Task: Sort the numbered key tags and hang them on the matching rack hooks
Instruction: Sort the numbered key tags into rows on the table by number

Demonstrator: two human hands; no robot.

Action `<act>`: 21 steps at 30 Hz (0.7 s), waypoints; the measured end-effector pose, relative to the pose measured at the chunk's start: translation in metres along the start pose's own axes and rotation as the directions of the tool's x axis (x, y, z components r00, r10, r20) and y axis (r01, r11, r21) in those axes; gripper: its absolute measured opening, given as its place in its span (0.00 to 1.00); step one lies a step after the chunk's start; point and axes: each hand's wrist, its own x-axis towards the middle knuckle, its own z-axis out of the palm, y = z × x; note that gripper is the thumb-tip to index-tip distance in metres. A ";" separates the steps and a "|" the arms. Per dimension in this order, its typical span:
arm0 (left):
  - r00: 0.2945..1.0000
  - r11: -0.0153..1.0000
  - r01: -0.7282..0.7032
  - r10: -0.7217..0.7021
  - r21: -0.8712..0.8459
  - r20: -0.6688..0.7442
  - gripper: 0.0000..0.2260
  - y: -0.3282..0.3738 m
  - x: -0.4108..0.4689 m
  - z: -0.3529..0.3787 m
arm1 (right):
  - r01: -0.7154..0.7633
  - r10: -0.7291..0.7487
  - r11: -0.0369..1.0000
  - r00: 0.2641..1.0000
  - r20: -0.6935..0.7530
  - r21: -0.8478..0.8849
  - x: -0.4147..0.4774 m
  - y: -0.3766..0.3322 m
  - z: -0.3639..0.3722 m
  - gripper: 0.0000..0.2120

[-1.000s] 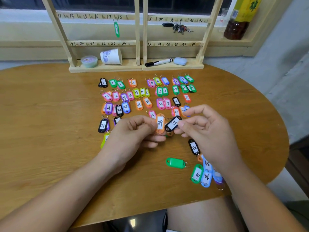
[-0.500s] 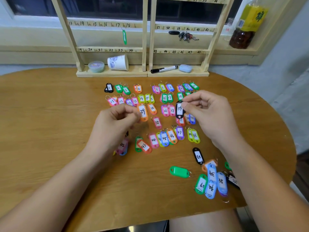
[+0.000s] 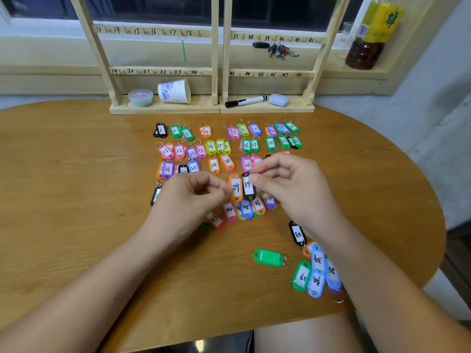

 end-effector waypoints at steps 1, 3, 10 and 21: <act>1.000 1.000 0.003 -0.003 -0.005 0.003 0.05 0.001 0.000 0.000 | 0.008 -0.008 1.000 1.000 0.000 -0.005 0.000 0.000 0.003 0.04; 1.000 1.000 0.006 -0.006 -0.019 0.010 0.05 0.003 -0.002 0.001 | 0.038 -0.039 0.999 0.999 -0.013 -0.019 0.000 0.000 0.007 0.05; 0.999 0.997 0.042 -0.042 -0.059 -0.002 0.06 0.001 -0.002 0.002 | 0.039 -0.036 0.997 0.998 -0.049 0.065 -0.008 0.002 0.019 0.06; 0.990 0.958 0.139 -0.130 -0.251 0.051 0.08 0.007 -0.003 0.006 | -0.022 0.025 0.998 0.998 -0.063 0.052 -0.015 0.008 0.018 0.03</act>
